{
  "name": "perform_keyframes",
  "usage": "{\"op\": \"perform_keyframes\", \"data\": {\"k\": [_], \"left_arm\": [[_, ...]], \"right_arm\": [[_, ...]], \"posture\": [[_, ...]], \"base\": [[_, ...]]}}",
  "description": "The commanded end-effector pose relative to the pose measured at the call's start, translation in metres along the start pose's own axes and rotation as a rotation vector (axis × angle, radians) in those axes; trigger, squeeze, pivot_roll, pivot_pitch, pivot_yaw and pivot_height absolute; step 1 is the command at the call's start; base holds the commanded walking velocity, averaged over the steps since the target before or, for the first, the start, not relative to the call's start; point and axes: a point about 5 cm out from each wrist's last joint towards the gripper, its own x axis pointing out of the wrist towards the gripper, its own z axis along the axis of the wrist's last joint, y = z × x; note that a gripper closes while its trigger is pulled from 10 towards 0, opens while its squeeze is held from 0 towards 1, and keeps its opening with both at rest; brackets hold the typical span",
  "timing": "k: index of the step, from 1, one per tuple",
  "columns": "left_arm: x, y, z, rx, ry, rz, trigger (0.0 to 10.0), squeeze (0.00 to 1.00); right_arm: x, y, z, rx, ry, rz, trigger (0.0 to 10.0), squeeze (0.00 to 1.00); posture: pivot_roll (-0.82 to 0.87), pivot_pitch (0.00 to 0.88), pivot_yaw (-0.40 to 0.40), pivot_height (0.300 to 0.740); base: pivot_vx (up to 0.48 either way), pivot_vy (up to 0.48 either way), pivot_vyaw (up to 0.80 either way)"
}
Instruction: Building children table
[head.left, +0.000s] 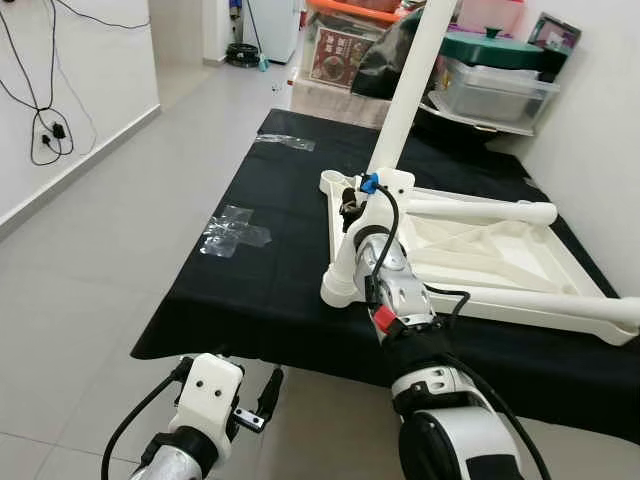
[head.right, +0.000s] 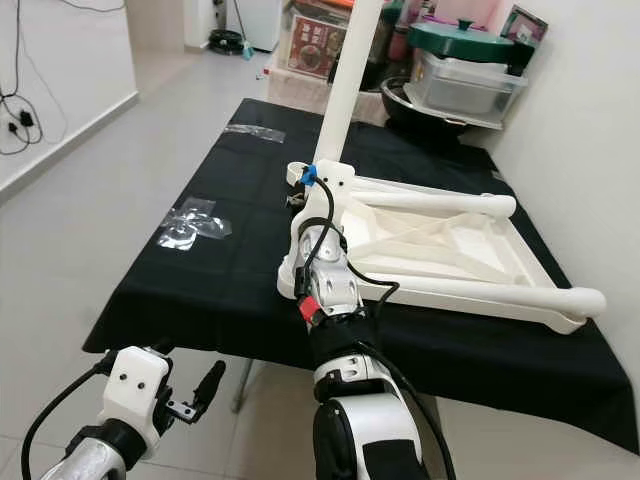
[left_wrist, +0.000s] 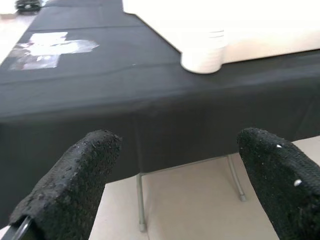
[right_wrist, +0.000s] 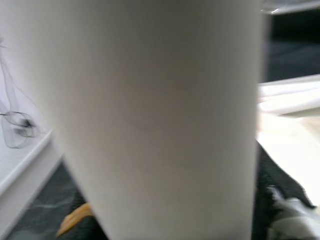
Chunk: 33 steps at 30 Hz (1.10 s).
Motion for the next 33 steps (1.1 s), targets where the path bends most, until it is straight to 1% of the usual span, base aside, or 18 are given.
{"op": "perform_keyframes", "data": {"k": [1, 2, 3, 4, 5, 7, 8, 10, 11, 12, 13, 14, 15, 16, 20, 26, 27, 33], "left_arm": [[0.000, -0.003, -0.002, -0.002, 0.013, -0.007, 10.0, 0.00], [0.000, -0.003, -0.002, -0.002, 0.013, -0.007, 10.0, 0.00], [0.000, -0.004, -0.003, -0.005, 0.014, -0.008, 10.0, 0.00], [0.001, -0.004, -0.003, -0.005, 0.014, -0.009, 10.0, 0.00], [0.001, -0.004, -0.003, -0.006, 0.014, -0.009, 10.0, 0.00], [0.001, -0.004, -0.003, -0.006, 0.014, -0.009, 10.0, 0.00], [0.001, -0.004, -0.003, -0.007, 0.013, -0.009, 10.0, 0.00], [0.001, -0.004, -0.003, -0.007, 0.013, -0.009, 10.0, 0.00], [0.001, -0.004, -0.003, -0.007, 0.013, -0.010, 10.0, 0.00], [0.001, -0.004, -0.003, -0.007, 0.013, -0.010, 10.0, 0.00], [0.001, -0.004, -0.004, -0.007, 0.013, -0.010, 10.0, 0.00], [0.001, -0.004, -0.004, -0.007, 0.013, -0.010, 10.0, 0.00], [0.001, -0.004, -0.004, -0.007, 0.014, -0.010, 10.0, 0.00], [0.001, -0.004, -0.004, -0.007, 0.014, -0.010, 10.0, 0.00], [-0.001, -0.005, -0.005, -0.005, 0.016, -0.010, 10.0, 0.00], [-0.002, -0.005, -0.005, -0.003, 0.019, -0.011, 10.0, 0.00], [-0.003, -0.006, -0.005, -0.002, 0.020, -0.013, 10.0, 0.00], [-0.004, -0.006, -0.005, -0.003, 0.021, -0.014, 10.0, 0.00]], "right_arm": [[-0.002, 0.011, -0.010, 0.064, 0.030, 0.042, 10.0, 1.00], [-0.002, 0.011, -0.010, 0.064, 0.030, 0.042, 10.0, 1.00], [0.001, 0.009, -0.005, 0.049, 0.020, 0.153, 10.0, 1.00], [0.003, 0.008, -0.001, 0.075, 0.036, 0.262, 10.0, 0.00], [0.003, 0.006, 0.004, 0.064, 0.038, 0.351, 10.0, 0.00], [0.003, 0.006, 0.004, 0.064, 0.038, 0.351, 10.0, 0.00], [0.001, 0.006, 0.006, 0.059, 0.057, 0.463, 10.0, 0.00], [0.001, 0.006, 0.006, 0.059, 0.057, 0.463, 10.0, 0.00], [-0.003, 0.004, 0.009, 0.020, 0.091, 0.623, 10.0, 0.00], [-0.003, 0.004, 0.009, 0.020, 0.091, 0.623, 10.0, 0.00], [-0.008, -0.001, 0.011, -0.063, 0.126, 0.785, 10.0, 0.00], [-0.008, -0.001, 0.011, -0.063, 0.126, 0.785, 10.0, 0.00], [-0.012, -0.006, 0.014, -0.113, 0.172, 0.935, 10.0, 0.00], [-0.012, -0.006, 0.014, -0.113, 0.172, 0.935, 10.0, 0.00], [-0.017, -0.008, 0.013, -0.238, 0.254, 1.186, 10.0, 0.00], [-0.015, 0.002, 0.011, -0.269, 0.267, 1.239, 10.0, 0.00], [-0.015, 0.007, 0.010, -0.254, 0.268, 1.266, 0.0, 0.00], [-0.015, 0.013, 0.013, -0.230, 0.233, 1.272, 0.0, 0.00]], "posture": [[0.15, 0.049, -0.163, 0.740], [0.15, 0.049, -0.163, 0.740], [0.15, 0.048, -0.164, 0.740], [0.14, 0.049, -0.162, 0.740], [0.14, 0.047, -0.161, 0.740], [0.14, 0.047, -0.161, 0.740], [0.14, 0.043, -0.163, 0.740], [0.14, 0.043, -0.163, 0.740], [0.14, 0.037, -0.168, 0.740], [0.14, 0.037, -0.168, 0.740], [0.14, 0.034, -0.168, 0.740], [0.14, 0.034, -0.168, 0.740], [0.14, 0.031, -0.168, 0.740], [0.14, 0.031, -0.168, 0.740], [0.16, 0.023, -0.173, 0.740], [0.16, 0.018, -0.175, 0.740], [0.17, 0.018, -0.177, 0.740], [0.17, 0.020, -0.175, 0.740]], "base": [[0.000, 0.000, 0.00], [0.000, 0.000, 0.00], [0.000, 0.000, 0.00], [0.000, 0.000, 0.00], [0.000, 0.000, 0.00], [0.000, 0.000, 0.00], [0.000, 0.000, 0.00], [0.000, 0.000, 0.00], [0.000, 0.000, 0.00], [0.000, 0.000, 0.00], [0.000, 0.000, 0.00], [0.000, 0.000, 0.00], [0.000, 0.000, 0.00], [0.000, 0.000, 0.00], [0.000, 0.000, 0.00], [0.000, 0.000, 0.00], [0.000, 0.000, 0.00], [0.000, 0.000, 0.00]]}}
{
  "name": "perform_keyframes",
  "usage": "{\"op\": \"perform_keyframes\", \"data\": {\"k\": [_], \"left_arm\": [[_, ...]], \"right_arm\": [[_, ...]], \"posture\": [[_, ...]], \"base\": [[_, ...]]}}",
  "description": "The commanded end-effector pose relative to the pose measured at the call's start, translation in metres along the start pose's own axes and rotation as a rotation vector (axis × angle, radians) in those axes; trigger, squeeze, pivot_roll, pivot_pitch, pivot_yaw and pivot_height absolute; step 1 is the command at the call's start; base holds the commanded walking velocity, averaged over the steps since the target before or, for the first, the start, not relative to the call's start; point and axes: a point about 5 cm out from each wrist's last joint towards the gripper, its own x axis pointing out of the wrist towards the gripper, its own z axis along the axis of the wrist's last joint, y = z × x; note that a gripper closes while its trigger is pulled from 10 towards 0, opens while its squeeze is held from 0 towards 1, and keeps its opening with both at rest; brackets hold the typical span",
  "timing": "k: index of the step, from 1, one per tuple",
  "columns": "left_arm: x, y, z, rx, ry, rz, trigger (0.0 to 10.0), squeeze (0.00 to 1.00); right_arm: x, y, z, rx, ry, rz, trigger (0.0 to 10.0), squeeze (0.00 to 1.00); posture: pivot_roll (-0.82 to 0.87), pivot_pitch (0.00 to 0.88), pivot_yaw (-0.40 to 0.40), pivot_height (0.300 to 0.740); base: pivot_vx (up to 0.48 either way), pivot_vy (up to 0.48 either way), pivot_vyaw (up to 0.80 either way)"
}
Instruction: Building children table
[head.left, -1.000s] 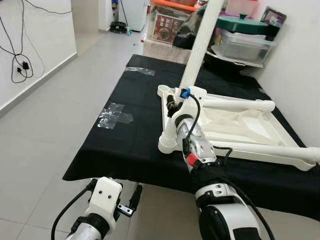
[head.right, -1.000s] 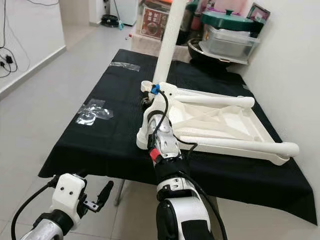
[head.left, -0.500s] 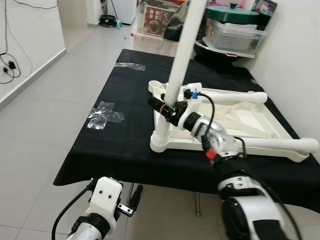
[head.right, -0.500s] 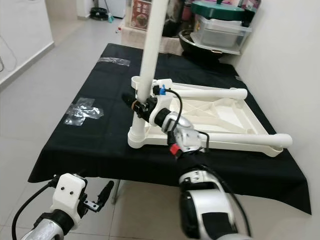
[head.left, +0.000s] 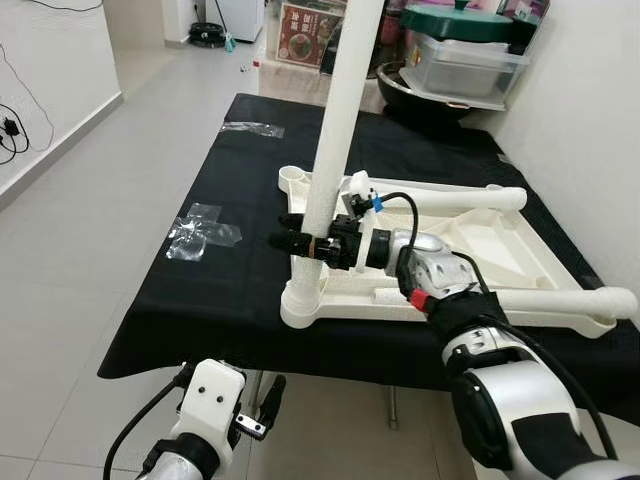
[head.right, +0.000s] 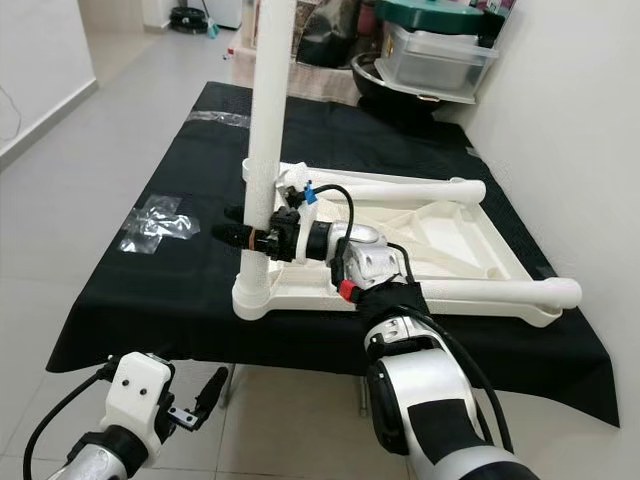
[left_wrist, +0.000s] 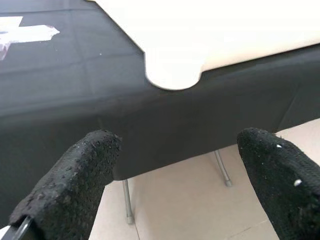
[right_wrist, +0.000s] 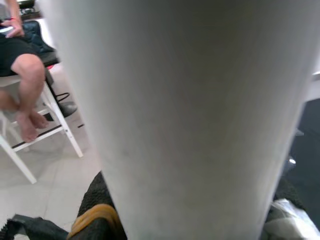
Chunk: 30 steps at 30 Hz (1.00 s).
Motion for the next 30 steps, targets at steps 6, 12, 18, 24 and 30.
{"op": "perform_keyframes", "data": {"k": [6, 12, 18, 24, 30], "left_arm": [[0.001, -0.001, 0.000, 0.008, -0.001, -0.003, 10.0, 0.00], [0.003, 0.000, 0.000, 0.007, -0.003, -0.007, 10.0, 0.00], [0.003, 0.001, 0.001, 0.006, -0.004, -0.008, 10.0, 0.00], [0.004, 0.002, 0.001, 0.008, -0.006, 0.002, 10.0, 0.00], [0.005, 0.002, 0.001, 0.008, -0.006, 0.002, 10.0, 0.00]], "right_arm": [[0.004, -0.010, 0.005, 0.029, -0.078, -0.204, 0.0, 0.00], [-0.009, -0.031, -0.001, 0.103, -0.150, -0.694, 0.0, 0.00], [-0.044, -0.035, -0.020, 0.152, -0.176, -1.317, 0.0, 0.00], [-0.024, -0.011, -0.028, 0.255, -0.215, -1.400, 9.1, 0.00], [-0.006, -0.008, -0.023, 0.271, -0.283, -1.235, 10.0, 1.00]], "posture": [[0.16, 0.024, -0.170, 0.740], [0.15, 0.032, -0.161, 0.740], [0.14, 0.038, -0.160, 0.740], [0.15, 0.040, -0.161, 0.740], [0.14, 0.037, -0.159, 0.740]], "base": [[0.000, 0.000, 0.00], [0.000, 0.000, 0.00], [0.000, 0.000, 0.00], [0.000, 0.000, 0.00], [0.000, 0.000, 0.00]]}}
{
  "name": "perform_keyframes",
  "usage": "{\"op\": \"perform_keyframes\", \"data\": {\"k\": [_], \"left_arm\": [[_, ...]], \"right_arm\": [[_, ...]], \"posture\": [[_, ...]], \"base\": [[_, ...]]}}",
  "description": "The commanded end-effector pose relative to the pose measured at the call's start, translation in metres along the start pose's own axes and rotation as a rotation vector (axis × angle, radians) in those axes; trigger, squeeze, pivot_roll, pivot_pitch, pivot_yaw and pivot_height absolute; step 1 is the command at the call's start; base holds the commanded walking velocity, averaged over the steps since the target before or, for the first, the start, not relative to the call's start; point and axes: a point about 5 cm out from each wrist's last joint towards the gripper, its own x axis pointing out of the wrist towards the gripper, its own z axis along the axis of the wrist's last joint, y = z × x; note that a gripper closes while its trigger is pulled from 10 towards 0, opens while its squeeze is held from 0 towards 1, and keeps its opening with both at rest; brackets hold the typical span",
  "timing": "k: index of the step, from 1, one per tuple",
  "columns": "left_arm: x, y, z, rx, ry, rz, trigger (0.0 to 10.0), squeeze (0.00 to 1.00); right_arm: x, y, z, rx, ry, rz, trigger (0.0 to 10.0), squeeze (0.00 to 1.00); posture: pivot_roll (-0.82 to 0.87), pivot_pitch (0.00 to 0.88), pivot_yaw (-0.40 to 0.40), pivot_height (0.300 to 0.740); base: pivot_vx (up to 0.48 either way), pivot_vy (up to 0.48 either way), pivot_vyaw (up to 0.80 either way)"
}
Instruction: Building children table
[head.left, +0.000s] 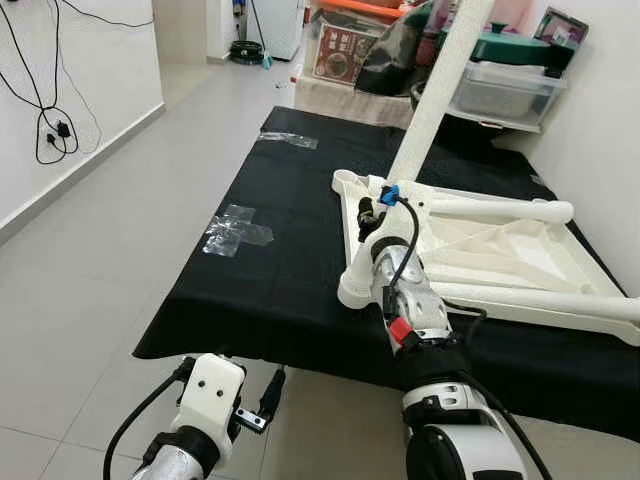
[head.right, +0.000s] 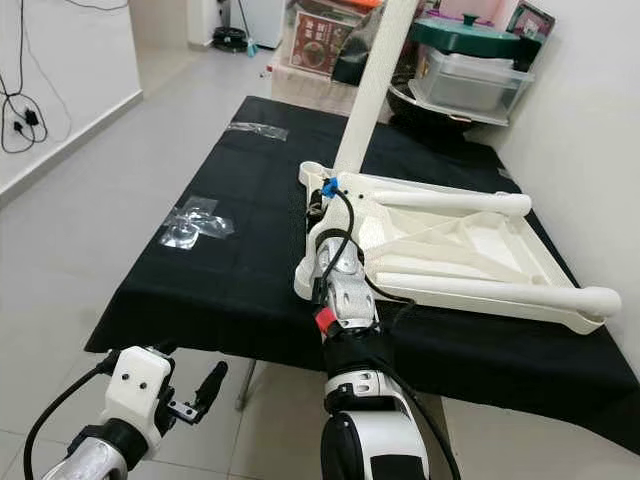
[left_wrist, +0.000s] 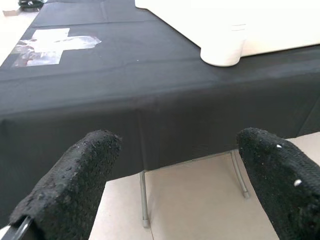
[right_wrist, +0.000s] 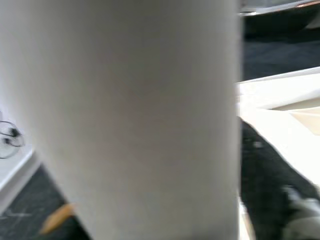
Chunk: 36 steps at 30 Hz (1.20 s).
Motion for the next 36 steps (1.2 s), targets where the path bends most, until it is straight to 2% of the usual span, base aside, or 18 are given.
{"op": "perform_keyframes", "data": {"k": [1, 2, 3, 5, 7, 9, 11, 12, 14, 15, 17, 22, 23, 24, 25, 28, 35, 36], "left_arm": [[0.001, -0.003, -0.004, -0.004, 0.015, -0.009, 10.0, 0.00], [0.002, -0.003, -0.004, -0.004, 0.014, -0.010, 10.0, 0.00], [0.002, -0.003, -0.004, -0.003, 0.014, -0.010, 10.0, 0.00], [0.003, -0.003, -0.004, -0.003, 0.013, -0.010, 10.0, 0.00], [0.003, -0.002, -0.004, -0.003, 0.012, -0.010, 10.0, 0.00], [0.003, -0.002, -0.004, -0.002, 0.012, -0.011, 10.0, 0.00], [0.003, -0.003, -0.004, -0.003, 0.012, -0.012, 10.0, 0.00], [0.003, -0.003, -0.004, -0.003, 0.012, -0.012, 10.0, 0.00], [0.003, -0.003, -0.004, -0.003, 0.010, -0.011, 10.0, 0.00], [0.003, -0.003, -0.004, -0.003, 0.010, -0.011, 10.0, 0.00], [0.004, -0.003, -0.004, -0.003, 0.009, -0.010, 10.0, 0.00], [0.004, -0.003, -0.004, -0.003, 0.009, -0.006, 10.0, 0.00], [0.003, -0.003, -0.003, -0.003, 0.009, -0.006, 10.0, 0.00], [0.003, -0.003, -0.003, -0.003, 0.009, -0.006, 10.0, 0.00], [0.003, -0.004, -0.003, -0.003, 0.008, -0.006, 10.0, 0.00], [0.002, -0.004, -0.003, -0.001, 0.008, -0.005, 10.0, 0.00], [0.002, -0.004, -0.003, -0.003, 0.008, -0.004, 10.0, 0.00], [0.002, -0.004, -0.003, -0.005, 0.008, -0.005, 10.0, 0.00]], "right_arm": [[-0.001, 0.019, -0.005, 0.039, -0.007, 0.097, 10.0, 0.90], [-0.002, 0.022, -0.002, 0.023, -0.024, 0.113, 10.0, 0.90], [-0.001, 0.027, 0.000, 0.058, -0.017, 0.181, 10.0, 0.00], [-0.001, 0.030, 0.001, 0.088, -0.010, 0.229, 10.0, 0.00], [-0.004, 0.037, 0.011, 0.088, -0.023, 0.444, 10.0, 0.00], [-0.012, 0.042, 0.015, 0.048, 0.027, 0.729, 10.0, 0.00], [-0.019, 0.037, 0.016, 0.008, 0.105, 0.919, 10.0, 0.00], [-0.019, 0.037, 0.016, 0.008, 0.105, 0.919, 10.0, 0.00], [-0.023, 0.029, 0.015, -0.061, 0.157, 1.071, 10.0, 0.00], [-0.023, 0.029, 0.015, -0.061, 0.157, 1.071, 10.0, 0.00], [-0.025, 0.022, 0.014, -0.107, 0.209, 1.195, 10.0, 0.00], [-0.024, 0.022, 0.011, -0.172, 0.250, 1.306, 10.0, 0.00], [-0.020, 0.029, 0.011, -0.156, 0.255, 1.312, 7.8, 0.00], [-0.020, 0.029, 0.011, -0.156, 0.255, 1.312, 7.8, 0.00], [-0.018, 0.032, 0.012, -0.138, 0.257, 1.307, 0.0, 0.00], [-0.012, 0.039, 0.013, -0.120, 0.234, 1.255, 0.0, 0.00], [-0.007, 0.040, 0.014, -0.104, 0.180, 1.168, 0.0, 0.00], [-0.003, 0.037, 0.012, -0.109, 0.171, 1.071, 0.0, 0.00]], "posture": [[0.14, 0.038, -0.159, 0.740], [0.14, 0.037, -0.159, 0.740], [0.14, 0.035, -0.158, 0.740], [0.14, 0.035, -0.158, 0.740], [0.14, 0.033, -0.156, 0.740], [0.14, 0.030, -0.157, 0.740], [0.14, 0.030, -0.157, 0.740], [0.14, 0.030, -0.157, 0.740], [0.14, 0.031, -0.160, 0.740], [0.14, 0.031, -0.160, 0.740], [0.14, 0.034, -0.164, 0.740], [0.14, 0.035, -0.163, 0.740], [0.15, 0.036, -0.166, 0.740], [0.15, 0.036, -0.166, 0.740], [0.15, 0.038, -0.169, 0.740], [0.16, 0.040, -0.172, 0.740], [0.15, 0.041, -0.171, 0.740], [0.15, 0.040, -0.170, 0.740]], "base": [[0.000, 0.000, 0.00], [0.000, 0.000, 0.00], [0.000, 0.000, 0.00], [0.000, 0.000, 0.00], [0.000, 0.000, 0.00], [0.000, 0.000, 0.00], [0.000, 0.000, 0.00], [0.000, 0.000, 0.00], [0.000, 0.000, 0.00], [0.000, 0.000, 0.00], [0.000, 0.000, 0.00], [0.000, 0.000, 0.00], [0.000, 0.000, 0.00], [0.000, 0.000, 0.00], [0.000, 0.000, 0.00], [0.000, 0.000, 0.00], [0.000, 0.000, 0.00], [0.000, 0.000, 0.00]]}}
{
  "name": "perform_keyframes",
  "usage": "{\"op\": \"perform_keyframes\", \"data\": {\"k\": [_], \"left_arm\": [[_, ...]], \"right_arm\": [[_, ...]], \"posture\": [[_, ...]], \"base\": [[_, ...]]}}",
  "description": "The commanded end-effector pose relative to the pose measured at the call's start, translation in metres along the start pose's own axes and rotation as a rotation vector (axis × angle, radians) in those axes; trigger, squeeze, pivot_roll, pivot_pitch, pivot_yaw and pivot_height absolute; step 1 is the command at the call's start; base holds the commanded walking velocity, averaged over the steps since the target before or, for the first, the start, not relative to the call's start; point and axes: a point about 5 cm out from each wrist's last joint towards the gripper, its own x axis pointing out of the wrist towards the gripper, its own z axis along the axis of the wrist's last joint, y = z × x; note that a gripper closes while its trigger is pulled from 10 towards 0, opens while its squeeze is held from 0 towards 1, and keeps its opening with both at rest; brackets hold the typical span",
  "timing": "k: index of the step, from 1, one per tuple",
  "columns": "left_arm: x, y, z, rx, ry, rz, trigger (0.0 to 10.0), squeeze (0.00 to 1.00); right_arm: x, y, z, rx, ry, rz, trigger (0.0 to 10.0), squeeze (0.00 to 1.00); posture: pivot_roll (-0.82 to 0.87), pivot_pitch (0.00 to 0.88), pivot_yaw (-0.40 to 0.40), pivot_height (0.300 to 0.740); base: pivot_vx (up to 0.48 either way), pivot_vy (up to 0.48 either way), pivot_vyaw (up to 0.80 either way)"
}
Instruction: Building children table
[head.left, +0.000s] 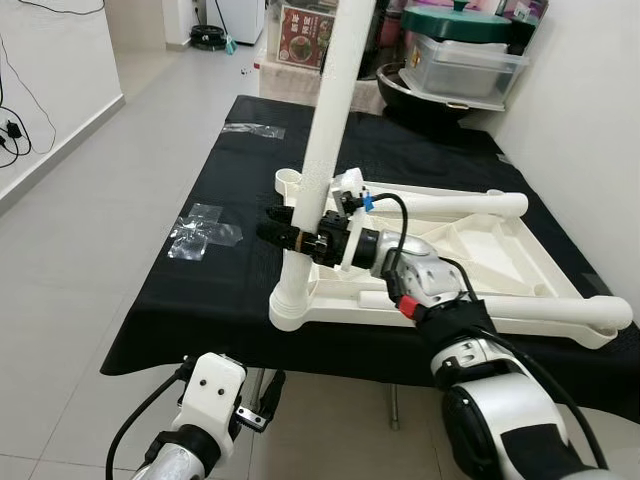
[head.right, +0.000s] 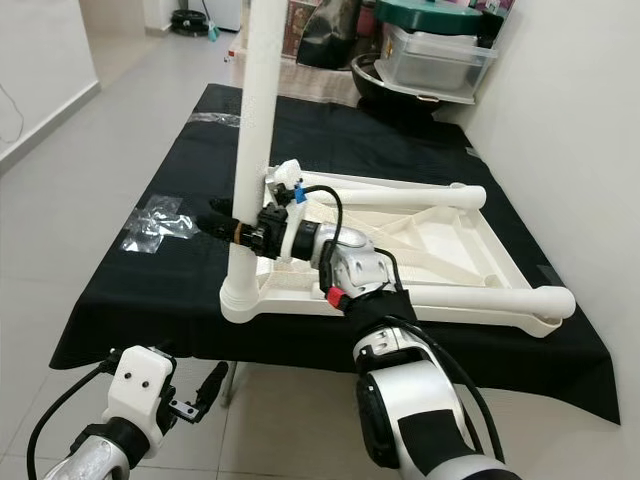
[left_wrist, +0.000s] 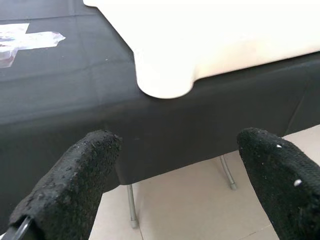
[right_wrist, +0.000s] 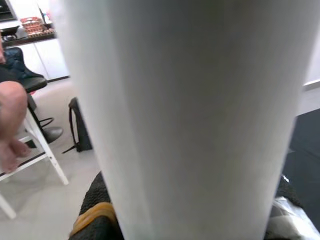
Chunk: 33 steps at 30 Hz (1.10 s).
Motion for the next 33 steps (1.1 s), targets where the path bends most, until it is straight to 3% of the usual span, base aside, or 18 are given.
{"op": "perform_keyframes", "data": {"k": [1, 2, 3, 6, 8, 9, 10, 12, 15, 18, 21, 22, 23, 24, 29, 30, 32, 33], "left_arm": [[0.000, -0.004, 0.000, -0.002, -0.003, -0.004, 10.0, 0.00], [0.000, -0.004, 0.000, -0.004, -0.003, -0.006, 10.0, 0.00], [0.000, -0.004, 0.000, -0.004, -0.003, -0.006, 10.0, 0.00], [0.000, -0.005, 0.000, -0.008, -0.004, -0.009, 10.0, 0.00], [0.001, -0.004, 0.000, -0.010, -0.005, -0.011, 10.0, 0.00], [0.001, -0.004, 0.000, -0.010, -0.005, -0.011, 10.0, 0.00], [0.001, -0.004, 0.000, -0.010, -0.005, -0.012, 10.0, 0.00], [0.001, -0.004, 0.000, -0.010, -0.005, -0.012, 10.0, 0.00], [0.001, -0.004, 0.000, -0.007, -0.004, -0.015, 10.0, 0.00], [0.001, -0.004, 0.000, -0.007, -0.004, -0.015, 10.0, 0.00], [0.001, -0.004, 0.000, -0.006, -0.003, -0.014, 10.0, 0.00], [0.002, -0.004, 0.000, -0.006, -0.003, -0.012, 10.0, 0.00], [0.002, -0.004, 0.000, -0.006, -0.003, -0.012, 10.0, 0.00], [0.002, -0.004, 0.000, -0.006, -0.004, -0.011, 10.0, 0.00], [0.002, -0.004, 0.000, -0.007, -0.004, -0.013, 10.0, 0.00], [0.002, -0.004, -0.001, -0.008, -0.003, -0.014, 10.0, 0.00], [0.002, -0.004, -0.001, -0.008, -0.004, -0.014, 10.0, 0.00], [0.002, -0.004, 0.000, -0.008, -0.004, -0.015, 10.0, 0.00]], "right_arm": [[0.000, -0.006, 0.001, 0.032, -0.023, -0.091, 0.0, 0.00], [-0.003, -0.012, -0.001, 0.047, -0.048, -0.213, 0.0, 0.00], [-0.003, -0.012, -0.001, 0.047, -0.048, -0.213, 0.0, 0.00], [-0.024, -0.030, -0.016, 0.050, -0.097, -0.747, 0.0, 0.00], [-0.037, -0.031, -0.022, 0.071, -0.115, -1.001, 0.0, 0.00], [-0.037, -0.031, -0.022, 0.071, -0.115, -1.001, 0.0, 0.00], [-0.040, -0.028, -0.024, 0.092, -0.136, -1.080, 0.0, 0.00], [-0.040, -0.028, -0.024, 0.092, -0.136, -1.080, 0.0, 0.00], [-0.039, -0.018, -0.021, 0.134, -0.168, -1.258, 0.0, 0.00], [-0.039, -0.018, -0.021, 0.134, -0.168, -1.258, 0.0, 0.00], [-0.027, -0.009, -0.019, 0.142, -0.168, -1.259, 0.0, 0.00], [-0.008, 0.001, -0.017, 0.163, -0.199, -1.129, 10.0, 0.00], [-0.008, 0.001, -0.017, 0.163, -0.199, -1.129, 10.0, 0.00], [-0.002, 0.006, -0.015, 0.138, -0.214, -1.066, 10.0, 1.00], [-0.002, 0.007, -0.018, 0.125, -0.202, -1.040, 10.0, 1.00], [0.001, 0.008, -0.020, 0.152, -0.202, -0.946, 10.0, 0.00], [0.000, 0.007, -0.021, 0.147, -0.202, -0.879, 10.0, 0.00], [0.001, 0.008, -0.022, 0.138, -0.182, -0.730, 10.0, 0.00]], "posture": [[0.15, 0.040, -0.170, 0.740], [0.14, 0.037, -0.171, 0.740], [0.14, 0.037, -0.171, 0.740], [0.14, 0.036, -0.167, 0.740], [0.13, 0.037, -0.164, 0.740], [0.13, 0.037, -0.164, 0.740], [0.14, 0.037, -0.162, 0.740], [0.14, 0.037, -0.162, 0.740], [0.14, 0.035, -0.164, 0.740], [0.14, 0.035, -0.164, 0.740], [0.14, 0.034, -0.167, 0.740], [0.14, 0.037, -0.167, 0.740], [0.14, 0.037, -0.167, 0.740], [0.13, 0.037, -0.164, 0.740], [0.13, 0.035, -0.164, 0.740], [0.13, 0.035, -0.163, 0.740], [0.13, 0.034, -0.162, 0.740], [0.13, 0.035, -0.162, 0.740]], "base": [[0.000, 0.000, 0.00], [0.000, 0.000, 0.00], [0.000, 0.000, 0.00], [0.000, 0.000, 0.00], [0.000, 0.000, 0.00], [0.000, 0.000, 0.00], [0.000, 0.000, 0.00], [0.000, 0.000, 0.00], [0.000, 0.000, 0.00], [0.000, 0.000, 0.00], [0.000, 0.000, 0.00], [0.000, 0.000, 0.00], [0.000, 0.000, 0.00], [0.000, 0.000, 0.00], [0.000, 0.000, 0.00], [0.000, 0.000, 0.00], [0.000, 0.000, 0.00], [0.000, 0.000, 0.00]]}}
